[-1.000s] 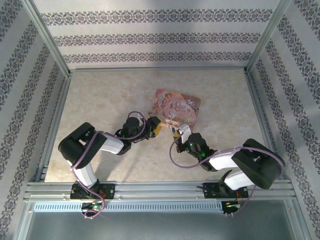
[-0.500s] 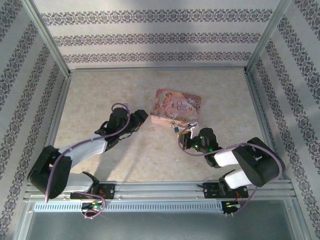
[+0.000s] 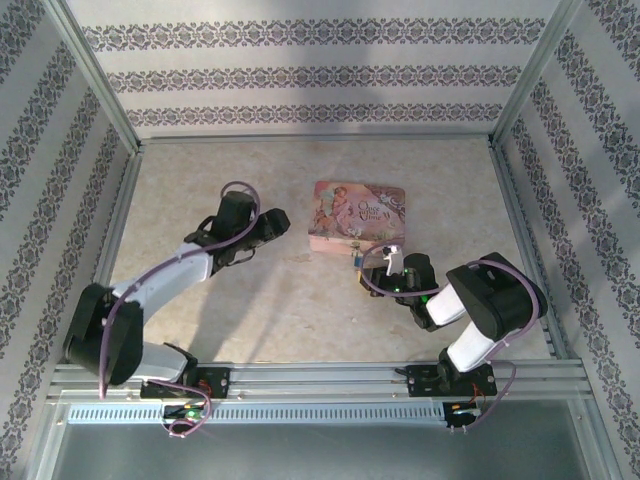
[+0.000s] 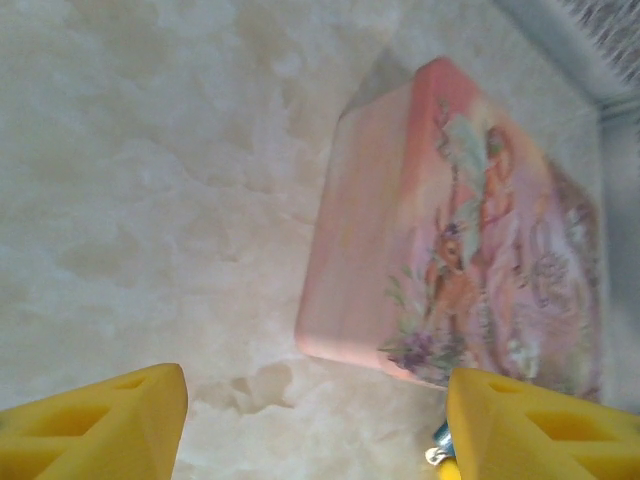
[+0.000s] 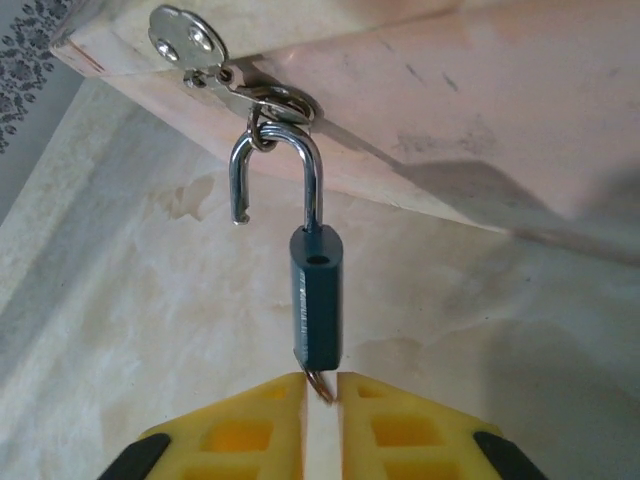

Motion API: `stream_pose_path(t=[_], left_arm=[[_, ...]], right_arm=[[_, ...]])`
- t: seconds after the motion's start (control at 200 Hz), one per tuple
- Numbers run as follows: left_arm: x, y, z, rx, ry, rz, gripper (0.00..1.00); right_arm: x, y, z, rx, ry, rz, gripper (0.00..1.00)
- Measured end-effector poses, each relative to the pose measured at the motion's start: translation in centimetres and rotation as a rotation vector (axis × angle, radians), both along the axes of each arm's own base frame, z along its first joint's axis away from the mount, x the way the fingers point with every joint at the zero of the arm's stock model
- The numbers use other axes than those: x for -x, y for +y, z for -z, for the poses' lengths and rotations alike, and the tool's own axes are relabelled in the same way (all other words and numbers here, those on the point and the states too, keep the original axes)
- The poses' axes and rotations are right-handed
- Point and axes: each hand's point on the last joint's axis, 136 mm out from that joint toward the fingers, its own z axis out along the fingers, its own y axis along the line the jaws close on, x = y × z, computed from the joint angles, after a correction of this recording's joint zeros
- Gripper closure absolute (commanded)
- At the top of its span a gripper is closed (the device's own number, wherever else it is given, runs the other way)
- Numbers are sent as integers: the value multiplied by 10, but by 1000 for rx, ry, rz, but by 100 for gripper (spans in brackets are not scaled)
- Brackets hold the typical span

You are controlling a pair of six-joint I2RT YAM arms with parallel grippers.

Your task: Unlock the padlock with the key

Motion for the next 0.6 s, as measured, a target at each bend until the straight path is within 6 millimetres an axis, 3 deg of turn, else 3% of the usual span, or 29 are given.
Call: stream_pose_path(t=[0.395,0.6], left_arm=[[-38,-44,9,-38,37,221,25],[-51,-59,23,-33,77,282,28]], right_arm=[[-11,-19,-23,-31,-38,77,36],[-12,-28,-35,-39,-43,103,23]])
